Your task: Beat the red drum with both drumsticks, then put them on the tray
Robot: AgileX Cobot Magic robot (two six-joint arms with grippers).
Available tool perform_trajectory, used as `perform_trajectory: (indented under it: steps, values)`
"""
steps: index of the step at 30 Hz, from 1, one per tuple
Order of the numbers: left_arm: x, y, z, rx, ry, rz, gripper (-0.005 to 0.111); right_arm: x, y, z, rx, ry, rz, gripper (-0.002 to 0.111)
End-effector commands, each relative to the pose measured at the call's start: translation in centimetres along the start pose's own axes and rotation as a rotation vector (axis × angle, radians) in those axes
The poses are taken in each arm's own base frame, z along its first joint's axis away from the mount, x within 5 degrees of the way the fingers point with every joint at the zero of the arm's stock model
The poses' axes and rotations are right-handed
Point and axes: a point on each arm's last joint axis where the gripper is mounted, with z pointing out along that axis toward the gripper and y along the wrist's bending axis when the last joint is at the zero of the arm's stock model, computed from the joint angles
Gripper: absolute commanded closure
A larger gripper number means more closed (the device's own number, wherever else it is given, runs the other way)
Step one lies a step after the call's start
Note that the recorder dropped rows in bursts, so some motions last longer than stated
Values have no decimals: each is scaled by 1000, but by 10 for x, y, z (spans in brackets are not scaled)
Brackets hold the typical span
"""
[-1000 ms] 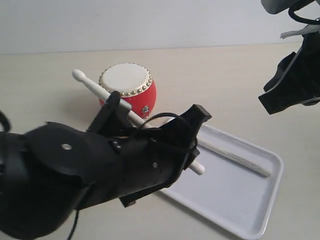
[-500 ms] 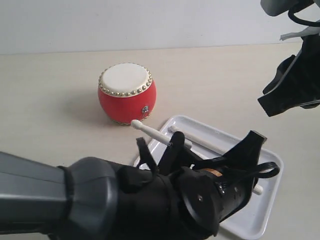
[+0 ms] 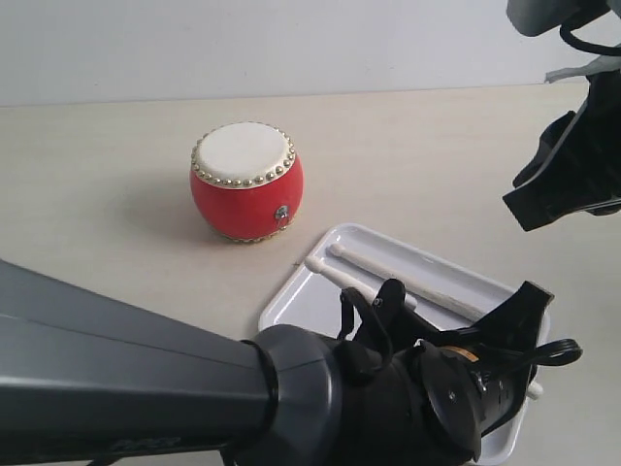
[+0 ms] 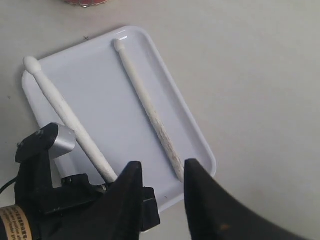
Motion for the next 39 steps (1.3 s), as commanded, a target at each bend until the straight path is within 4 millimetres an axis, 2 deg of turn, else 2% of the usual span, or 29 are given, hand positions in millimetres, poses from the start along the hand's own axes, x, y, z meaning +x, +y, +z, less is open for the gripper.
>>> perform_trajectory:
  steps: [1, 16, 18, 24, 27, 35, 37, 39]
  values:
    - [2, 1, 2, -6, 5, -17, 107, 1, 0, 0, -1, 0, -2, 79]
    - [-2, 0, 3, -7, 1, -26, 106, 1, 0, 0, -1, -4, -2, 79]
    - [-2, 0, 3, -7, 1, -26, 99, 1, 0, 0, -1, -4, -2, 79]
    - [-2, 0, 3, -7, 1, -26, 63, 1, 0, 0, -1, -4, -2, 79]
    - [-2, 0, 3, -7, 1, -26, 56, 1, 0, 0, -1, -4, -2, 79]
    - [-1, -3, 1, 0, 10, -1, 58, 1, 0, 0, -2, -6, -2, 79]
    - [3, -9, -5, 11, 59, 68, 71, 2, 0, -2, -1, -11, -1, 79]
    - [9, -21, -18, 35, 115, 111, 97, 4, -1, -8, 1, -31, -13, 79]
